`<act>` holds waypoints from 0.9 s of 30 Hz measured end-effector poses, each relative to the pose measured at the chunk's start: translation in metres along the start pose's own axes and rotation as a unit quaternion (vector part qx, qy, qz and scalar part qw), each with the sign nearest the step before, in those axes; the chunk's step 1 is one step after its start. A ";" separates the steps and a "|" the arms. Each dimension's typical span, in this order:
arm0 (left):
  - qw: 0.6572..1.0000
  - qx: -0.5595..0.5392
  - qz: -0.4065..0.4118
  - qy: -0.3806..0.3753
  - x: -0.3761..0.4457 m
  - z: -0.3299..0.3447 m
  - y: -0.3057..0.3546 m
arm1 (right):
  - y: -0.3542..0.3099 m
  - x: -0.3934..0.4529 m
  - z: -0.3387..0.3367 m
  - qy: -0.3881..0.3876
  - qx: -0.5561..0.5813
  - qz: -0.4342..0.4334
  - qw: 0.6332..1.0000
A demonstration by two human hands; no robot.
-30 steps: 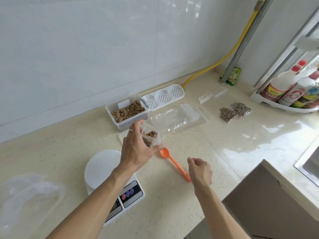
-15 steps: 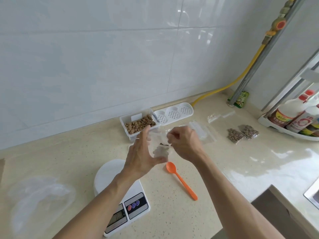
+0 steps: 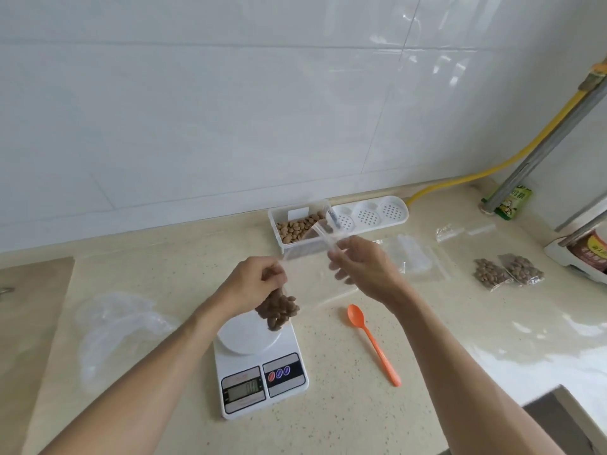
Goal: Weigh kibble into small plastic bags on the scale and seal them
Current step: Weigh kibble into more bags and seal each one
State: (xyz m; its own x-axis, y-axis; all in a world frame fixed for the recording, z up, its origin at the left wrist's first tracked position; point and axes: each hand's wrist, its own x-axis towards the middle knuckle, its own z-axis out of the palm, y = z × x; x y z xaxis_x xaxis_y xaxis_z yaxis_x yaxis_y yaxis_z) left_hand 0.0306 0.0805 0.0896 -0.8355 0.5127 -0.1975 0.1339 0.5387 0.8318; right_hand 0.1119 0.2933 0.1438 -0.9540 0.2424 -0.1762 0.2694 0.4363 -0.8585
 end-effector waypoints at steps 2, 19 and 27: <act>0.999 0.029 -0.014 0.016 -0.003 -0.007 -0.011 | 0.016 0.006 0.018 0.012 0.001 0.042 0.999; 0.938 0.322 0.002 0.127 -0.004 0.007 -0.077 | 0.077 0.019 0.092 0.068 -0.054 0.143 0.986; 0.912 0.390 0.002 0.123 -0.070 0.009 -0.117 | 0.046 0.011 0.118 -0.003 -0.323 -0.103 0.941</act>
State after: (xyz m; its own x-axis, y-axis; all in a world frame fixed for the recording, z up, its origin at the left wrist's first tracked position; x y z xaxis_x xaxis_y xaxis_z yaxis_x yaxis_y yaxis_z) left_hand 0.0780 -0.0128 0.0014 -0.9161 0.4008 0.0071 0.3947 0.8989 0.1902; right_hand 0.0984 0.2141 0.0454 -0.9949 0.0918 -0.0421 0.1010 0.9095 -0.4034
